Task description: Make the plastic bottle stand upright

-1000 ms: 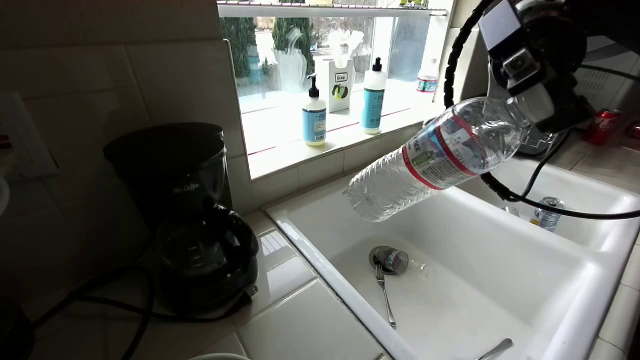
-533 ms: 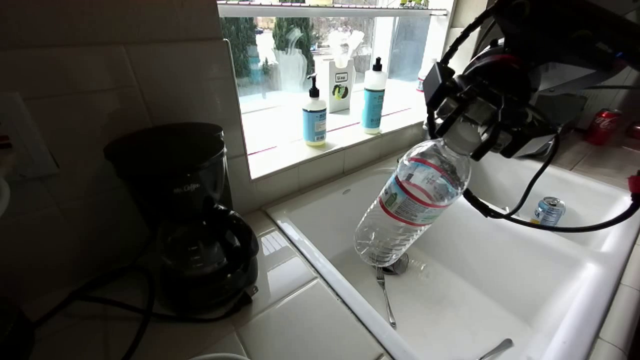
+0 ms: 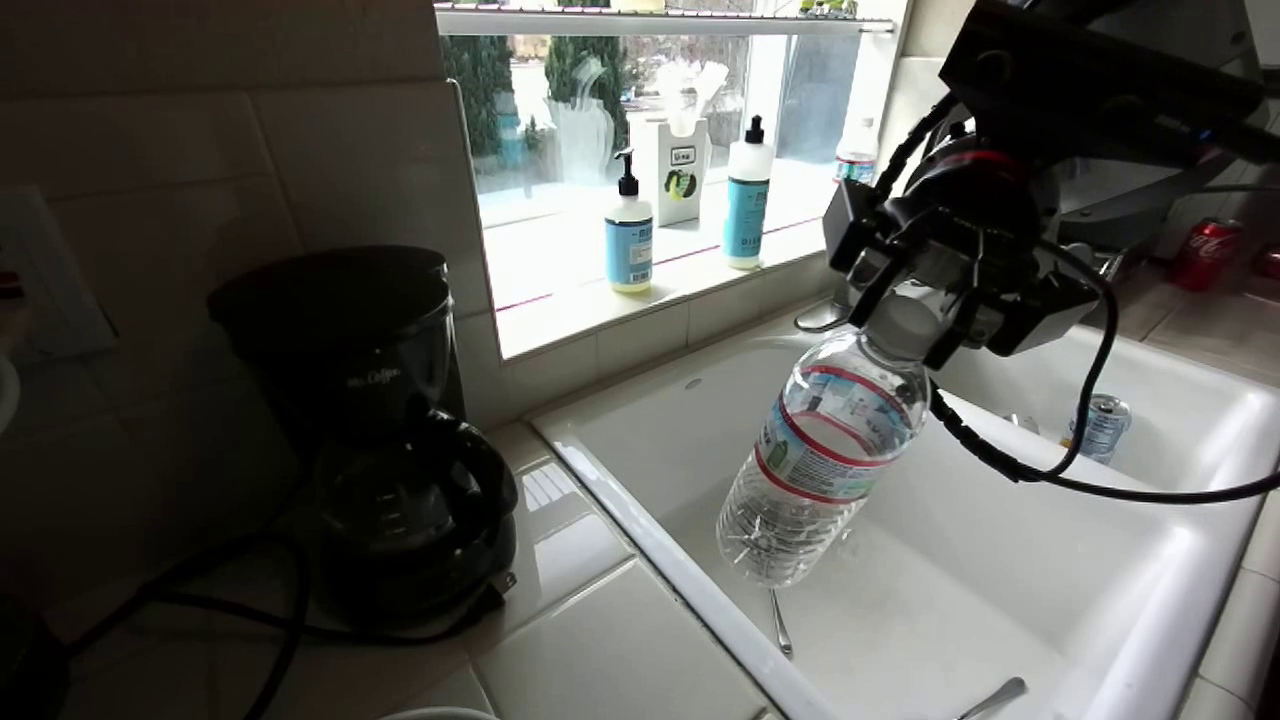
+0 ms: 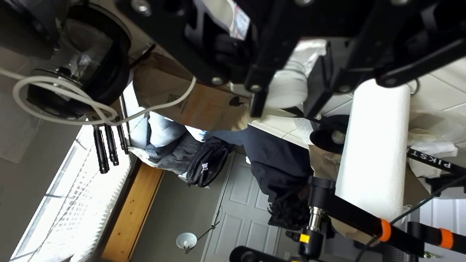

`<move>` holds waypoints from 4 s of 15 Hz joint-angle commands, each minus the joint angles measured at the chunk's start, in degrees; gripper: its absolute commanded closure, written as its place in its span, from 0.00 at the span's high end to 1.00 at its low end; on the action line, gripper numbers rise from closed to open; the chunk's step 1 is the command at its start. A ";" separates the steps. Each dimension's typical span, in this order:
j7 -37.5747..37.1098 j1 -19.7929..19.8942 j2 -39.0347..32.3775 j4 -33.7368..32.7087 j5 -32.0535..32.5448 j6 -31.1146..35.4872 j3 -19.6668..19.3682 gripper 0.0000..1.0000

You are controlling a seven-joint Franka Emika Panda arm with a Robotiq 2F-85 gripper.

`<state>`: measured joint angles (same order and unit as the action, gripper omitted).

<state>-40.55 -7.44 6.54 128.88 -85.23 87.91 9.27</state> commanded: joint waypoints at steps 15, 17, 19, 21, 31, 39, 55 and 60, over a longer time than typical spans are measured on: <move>-12.02 -3.01 -10.56 -8.44 -1.87 6.83 1.29 0.08; -8.76 -3.89 -11.61 -9.31 -3.16 7.78 1.91 0.08; -5.29 -4.23 -12.51 -9.60 -5.02 7.50 2.10 0.08; -2.91 -4.23 -13.44 -9.58 -6.51 6.78 1.95 0.08; 2.18 -5.46 -19.63 -11.06 -6.69 7.89 2.23 0.08; -3.78 -7.16 -24.16 -15.31 -5.71 7.05 2.35 0.08; -11.38 -7.80 -27.08 -18.75 -3.80 7.50 2.03 0.08; -11.16 -8.47 -26.73 -19.23 -1.73 8.94 1.88 0.08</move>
<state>-50.75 -14.62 -20.11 110.92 -89.31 94.63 11.61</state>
